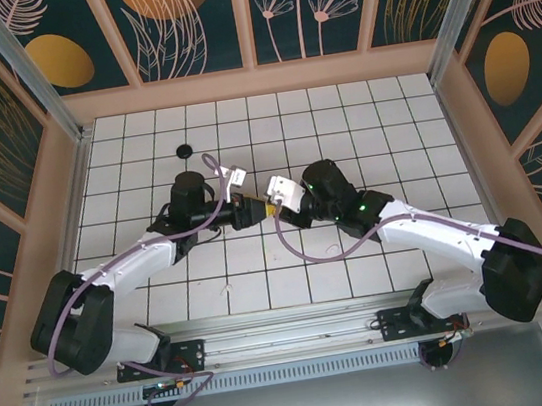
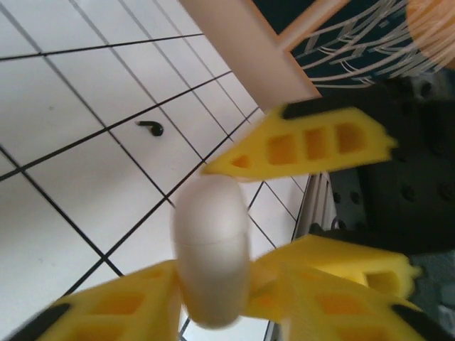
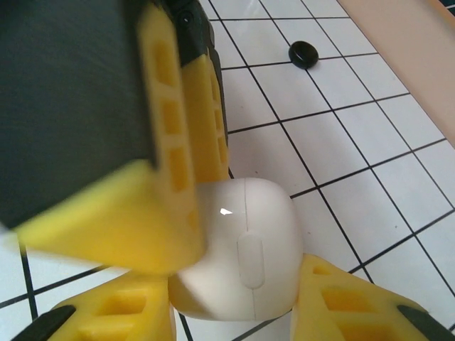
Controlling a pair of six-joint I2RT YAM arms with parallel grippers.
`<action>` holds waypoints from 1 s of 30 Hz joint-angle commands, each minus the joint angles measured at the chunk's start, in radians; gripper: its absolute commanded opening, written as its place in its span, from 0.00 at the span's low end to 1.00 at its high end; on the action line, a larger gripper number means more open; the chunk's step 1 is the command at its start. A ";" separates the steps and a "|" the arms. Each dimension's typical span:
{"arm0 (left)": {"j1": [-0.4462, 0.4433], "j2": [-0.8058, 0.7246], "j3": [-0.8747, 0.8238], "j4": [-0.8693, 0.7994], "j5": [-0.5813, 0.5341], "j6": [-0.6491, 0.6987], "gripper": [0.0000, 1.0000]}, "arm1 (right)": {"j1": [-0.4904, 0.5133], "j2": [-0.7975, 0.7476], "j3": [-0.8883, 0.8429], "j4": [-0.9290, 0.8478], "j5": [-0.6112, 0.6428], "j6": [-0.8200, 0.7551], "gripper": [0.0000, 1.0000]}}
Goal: Insert the wireless bluetooth earbuds into the charging case
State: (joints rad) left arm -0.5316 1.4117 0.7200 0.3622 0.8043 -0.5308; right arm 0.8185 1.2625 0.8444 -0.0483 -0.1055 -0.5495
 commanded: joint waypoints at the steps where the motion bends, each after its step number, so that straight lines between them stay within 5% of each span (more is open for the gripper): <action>1: -0.008 0.011 0.042 0.044 0.007 -0.009 0.20 | 0.011 -0.038 -0.012 0.024 -0.004 -0.017 0.35; 8: -0.008 -0.043 0.024 0.087 -0.094 -0.015 0.05 | 0.011 -0.089 -0.007 0.017 0.019 0.059 0.54; 12: -0.007 -0.079 0.022 0.094 -0.174 0.000 0.04 | -0.008 -0.175 -0.010 0.013 0.035 0.237 0.62; 20: -0.004 -0.212 -0.068 0.262 -0.244 -0.036 0.04 | -0.256 -0.298 -0.013 0.060 -0.372 0.756 0.69; 30: -0.006 -0.235 -0.085 0.468 -0.098 -0.218 0.06 | -0.265 -0.254 -0.089 0.420 -0.552 1.165 0.72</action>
State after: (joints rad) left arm -0.5415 1.1900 0.6430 0.6987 0.6456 -0.6617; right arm 0.5568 0.9958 0.7856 0.1822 -0.5606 0.4263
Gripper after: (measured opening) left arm 0.144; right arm 0.715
